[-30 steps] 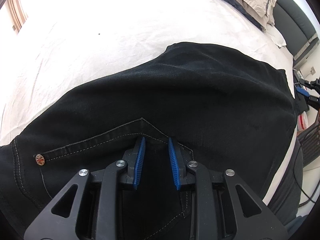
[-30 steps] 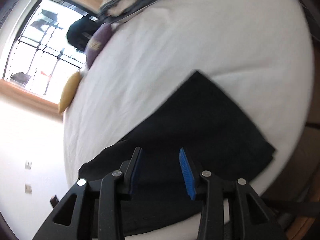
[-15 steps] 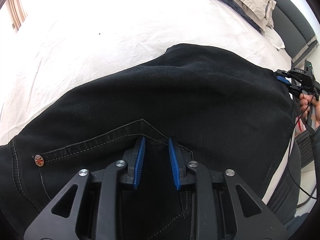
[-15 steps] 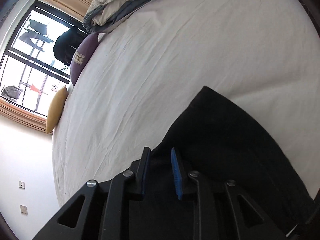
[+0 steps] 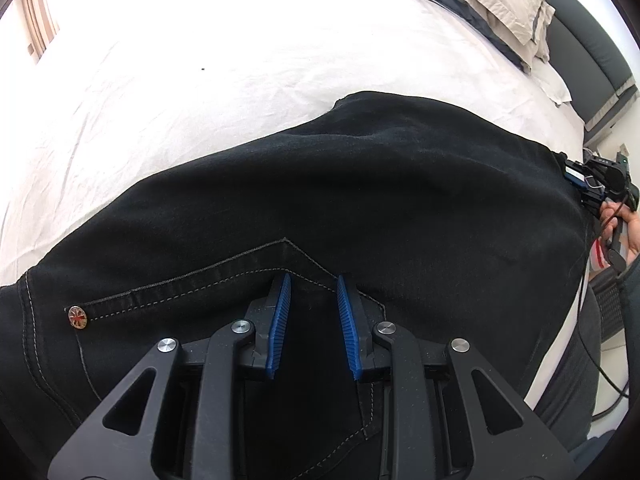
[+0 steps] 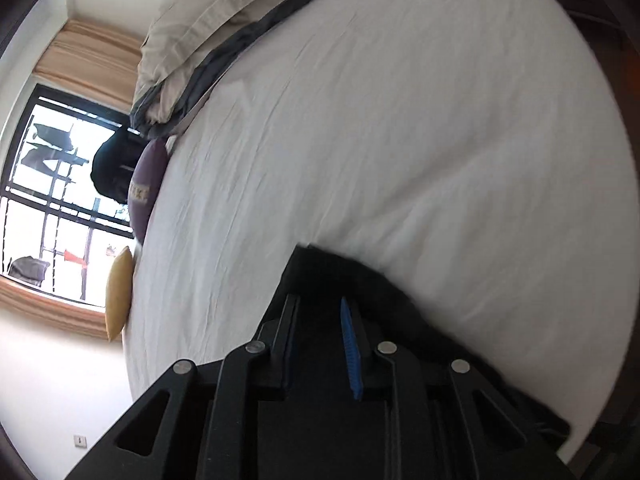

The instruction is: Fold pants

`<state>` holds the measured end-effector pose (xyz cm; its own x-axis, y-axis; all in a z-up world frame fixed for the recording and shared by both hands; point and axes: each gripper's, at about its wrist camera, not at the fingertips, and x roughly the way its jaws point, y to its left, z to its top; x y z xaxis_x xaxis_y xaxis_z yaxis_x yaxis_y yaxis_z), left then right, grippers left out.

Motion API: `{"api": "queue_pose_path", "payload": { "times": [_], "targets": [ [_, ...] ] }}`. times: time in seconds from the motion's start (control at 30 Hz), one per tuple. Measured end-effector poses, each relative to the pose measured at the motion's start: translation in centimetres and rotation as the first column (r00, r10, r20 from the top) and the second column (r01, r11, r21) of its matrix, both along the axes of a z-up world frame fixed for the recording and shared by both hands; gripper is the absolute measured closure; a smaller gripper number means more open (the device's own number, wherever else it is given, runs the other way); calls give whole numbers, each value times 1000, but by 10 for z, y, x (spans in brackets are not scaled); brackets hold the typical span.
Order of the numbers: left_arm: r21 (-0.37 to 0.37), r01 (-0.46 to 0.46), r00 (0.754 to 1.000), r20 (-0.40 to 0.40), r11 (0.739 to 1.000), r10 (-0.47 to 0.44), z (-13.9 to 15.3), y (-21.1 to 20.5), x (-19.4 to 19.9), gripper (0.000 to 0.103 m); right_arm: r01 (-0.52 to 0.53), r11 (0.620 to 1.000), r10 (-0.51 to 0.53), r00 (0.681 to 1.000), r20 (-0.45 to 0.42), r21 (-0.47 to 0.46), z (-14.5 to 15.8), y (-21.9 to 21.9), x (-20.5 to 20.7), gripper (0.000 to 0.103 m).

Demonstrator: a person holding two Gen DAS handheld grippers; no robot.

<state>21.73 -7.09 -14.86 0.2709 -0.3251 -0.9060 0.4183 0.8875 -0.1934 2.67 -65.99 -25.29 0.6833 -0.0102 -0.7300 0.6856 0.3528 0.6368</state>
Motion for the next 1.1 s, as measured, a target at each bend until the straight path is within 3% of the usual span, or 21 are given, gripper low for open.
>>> {"api": "queue_pose_path", "payload": {
  "times": [0.03, 0.07, 0.13, 0.17, 0.3, 0.43, 0.47, 0.5, 0.6, 0.67, 0.77, 0.83, 0.87, 0.9, 1.0, 1.03, 1.1],
  "targets": [
    [-2, -3, 1000, 2, 1000, 3, 0, 1, -1, 79, 2, 999, -3, 1000, -24, -36, 10, 3, -4, 63],
    [-4, -6, 1000, 3, 1000, 6, 0, 1, -1, 79, -35, 997, 34, 999, -24, -68, 22, 13, -6, 58],
    [-3, -16, 1000, 7, 1000, 16, 2, 2, -2, 79, -188, 981, 191, 980, 55, -56, 39, 47, -2, 56],
    [3, -17, 1000, 10, 1000, 17, 2, 1, -3, 79, -278, 960, 280, 955, 96, -35, 44, 72, 6, 55],
    [17, -29, 999, 17, 999, 29, 5, -2, -7, 79, -612, 790, 598, 776, 202, 11, 47, 185, 65, 55],
    [10, -40, 999, 37, 999, 39, 13, -1, -15, 79, -794, 607, 776, 602, 186, 34, 36, 277, 125, 55],
    [6, -40, 999, 37, 999, 40, 12, 0, -17, 79, -823, 565, 802, 565, 193, 59, 29, 294, 139, 54],
    [-1, -40, 999, 36, 999, 40, 11, 2, -19, 79, -837, 542, 816, 547, 185, 83, 20, 308, 156, 54],
    [-21, -46, 998, 37, 999, 46, 10, 8, -23, 79, -828, 560, 822, 561, 98, 41, 4, 326, 197, 57],
    [-19, -54, 998, 44, 998, 54, 13, 10, -29, 79, -817, 576, 817, 575, 37, -31, 3, 329, 217, 78],
    [-9, -55, 996, 65, 998, 56, 17, 14, -42, 79, -779, 620, 777, 626, -59, -98, 2, 328, 236, 96],
    [-5, -56, 996, 69, 998, 57, 18, 18, -52, 79, -760, 633, 752, 649, -115, -147, 7, 329, 241, 95],
    [-6, -67, 995, 70, 998, 67, 19, 21, -58, 79, -750, 641, 739, 660, -136, -164, 13, 332, 238, 87],
    [-18, -70, 995, 73, 997, 71, 20, 23, -63, 79, -751, 638, 744, 658, -113, -169, 23, 338, 234, 85],
    [-36, -77, 994, 71, 996, 79, 18, 28, -71, 79, -827, 549, 836, 543, 84, -121, 45, 362, 212, 72],
    [-44, -81, 994, 71, 996, 84, 16, 29, -70, 79, -848, 521, 852, 510, 118, -93, 44, 378, 203, 61],
    [-46, -88, 994, 64, 995, 91, 13, 30, -70, 79, -891, 453, 886, 447, 123, -28, 25, 407, 195, 59]
  ]
}}
